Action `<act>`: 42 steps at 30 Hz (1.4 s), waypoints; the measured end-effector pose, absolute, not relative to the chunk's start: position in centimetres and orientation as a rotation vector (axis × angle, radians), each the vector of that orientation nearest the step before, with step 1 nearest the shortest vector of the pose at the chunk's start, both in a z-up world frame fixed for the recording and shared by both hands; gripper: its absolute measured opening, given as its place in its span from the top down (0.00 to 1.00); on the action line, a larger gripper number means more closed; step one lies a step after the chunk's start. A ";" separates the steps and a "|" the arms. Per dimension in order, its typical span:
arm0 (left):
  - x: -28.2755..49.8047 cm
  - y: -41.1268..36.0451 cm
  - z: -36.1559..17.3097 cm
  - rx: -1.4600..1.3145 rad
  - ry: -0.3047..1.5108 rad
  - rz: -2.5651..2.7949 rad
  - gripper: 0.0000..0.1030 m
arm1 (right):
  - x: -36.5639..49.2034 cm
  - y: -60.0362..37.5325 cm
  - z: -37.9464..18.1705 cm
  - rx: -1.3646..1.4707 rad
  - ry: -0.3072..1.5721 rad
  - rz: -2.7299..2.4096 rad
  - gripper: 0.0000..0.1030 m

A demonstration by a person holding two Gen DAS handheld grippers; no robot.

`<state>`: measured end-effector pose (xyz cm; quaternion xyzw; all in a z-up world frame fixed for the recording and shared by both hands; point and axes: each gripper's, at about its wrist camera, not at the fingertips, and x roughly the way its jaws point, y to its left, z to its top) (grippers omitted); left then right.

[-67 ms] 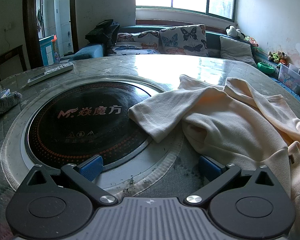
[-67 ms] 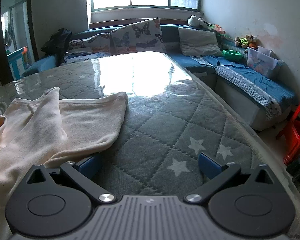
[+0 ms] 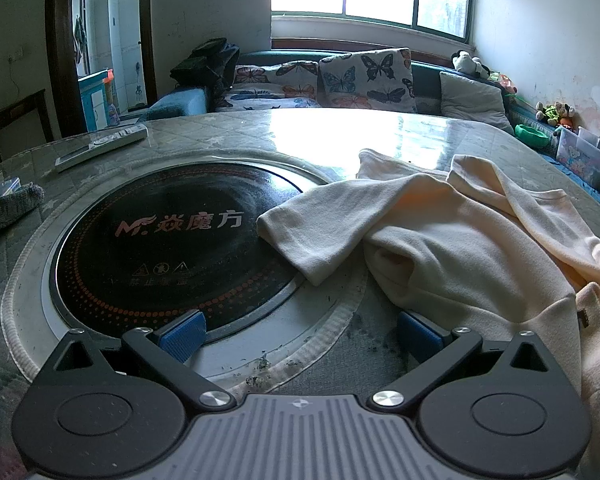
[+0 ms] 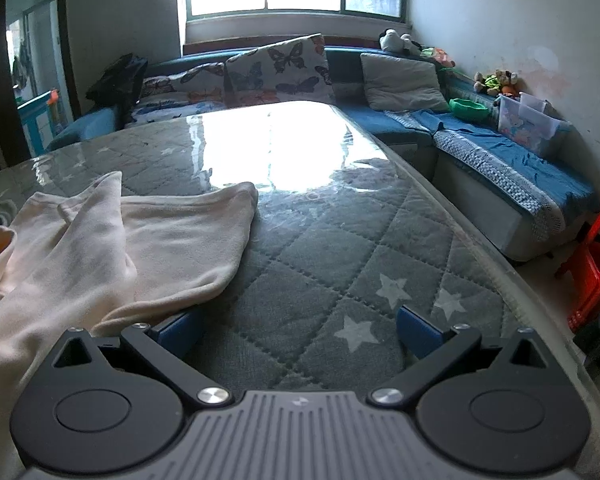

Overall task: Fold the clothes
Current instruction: 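Move both grippers toward the crumpled cream shirt on the table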

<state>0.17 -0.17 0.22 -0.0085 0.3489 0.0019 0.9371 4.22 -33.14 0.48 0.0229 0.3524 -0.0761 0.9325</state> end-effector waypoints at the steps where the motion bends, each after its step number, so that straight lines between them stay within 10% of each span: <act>1: 0.2 -0.2 0.3 -0.021 0.721 0.009 0.00 | 4.1 -33.2 0.5 0.043 0.722 -0.157 0.00; 42: -2.8 -6.8 5.3 0.011 0.782 -0.020 0.00 | -5.8 -30.0 5.1 0.072 0.691 0.087 0.08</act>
